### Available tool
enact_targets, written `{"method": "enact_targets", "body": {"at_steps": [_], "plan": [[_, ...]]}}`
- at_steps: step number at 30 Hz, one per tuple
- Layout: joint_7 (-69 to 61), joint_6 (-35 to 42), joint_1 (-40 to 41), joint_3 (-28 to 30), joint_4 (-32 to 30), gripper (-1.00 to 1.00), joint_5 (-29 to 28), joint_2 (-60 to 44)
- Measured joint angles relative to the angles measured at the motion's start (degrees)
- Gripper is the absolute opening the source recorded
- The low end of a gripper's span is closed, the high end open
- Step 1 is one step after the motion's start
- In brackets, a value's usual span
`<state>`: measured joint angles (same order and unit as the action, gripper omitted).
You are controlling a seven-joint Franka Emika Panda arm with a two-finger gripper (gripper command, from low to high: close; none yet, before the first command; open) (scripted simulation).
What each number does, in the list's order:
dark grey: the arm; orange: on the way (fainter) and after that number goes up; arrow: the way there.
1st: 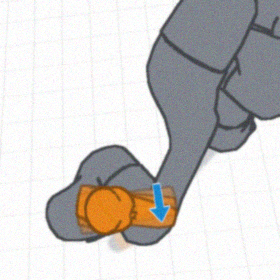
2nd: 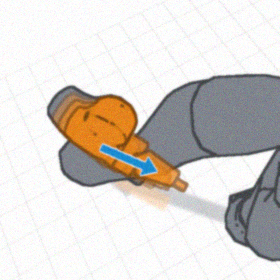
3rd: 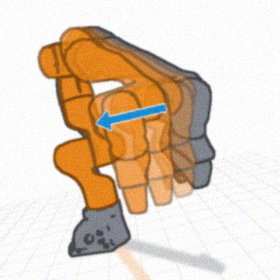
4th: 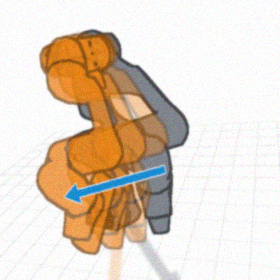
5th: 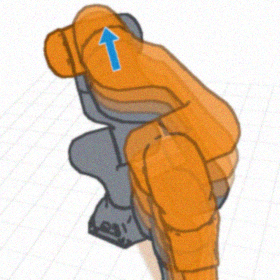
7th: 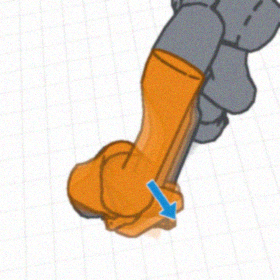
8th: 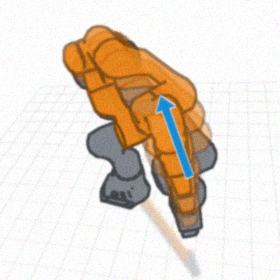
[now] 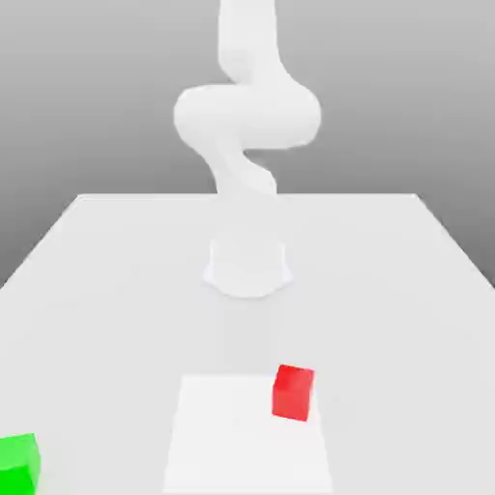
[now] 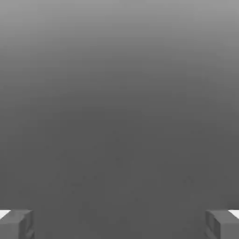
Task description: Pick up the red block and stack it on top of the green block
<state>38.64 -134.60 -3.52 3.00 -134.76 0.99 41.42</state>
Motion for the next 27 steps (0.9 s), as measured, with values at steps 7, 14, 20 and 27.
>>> {"method": "enact_targets", "body": {"at_steps": [7, 14, 20, 27], "plan": [[-20.94, -8.15, -9.45, 6.86, -8.61, 0.00, 2.97, -13.30], [-40.45, -16.08, -16.36, 10.05, -16.98, 0.00, 4.79, -26.23], [-53.89, -23.01, -19.23, 10.31, -24.22, 0.00, 1.85, -36.34], [-59.96, -29.93, -19.53, 9.45, -25.91, 0.00, 1.41, -44.81]]}}
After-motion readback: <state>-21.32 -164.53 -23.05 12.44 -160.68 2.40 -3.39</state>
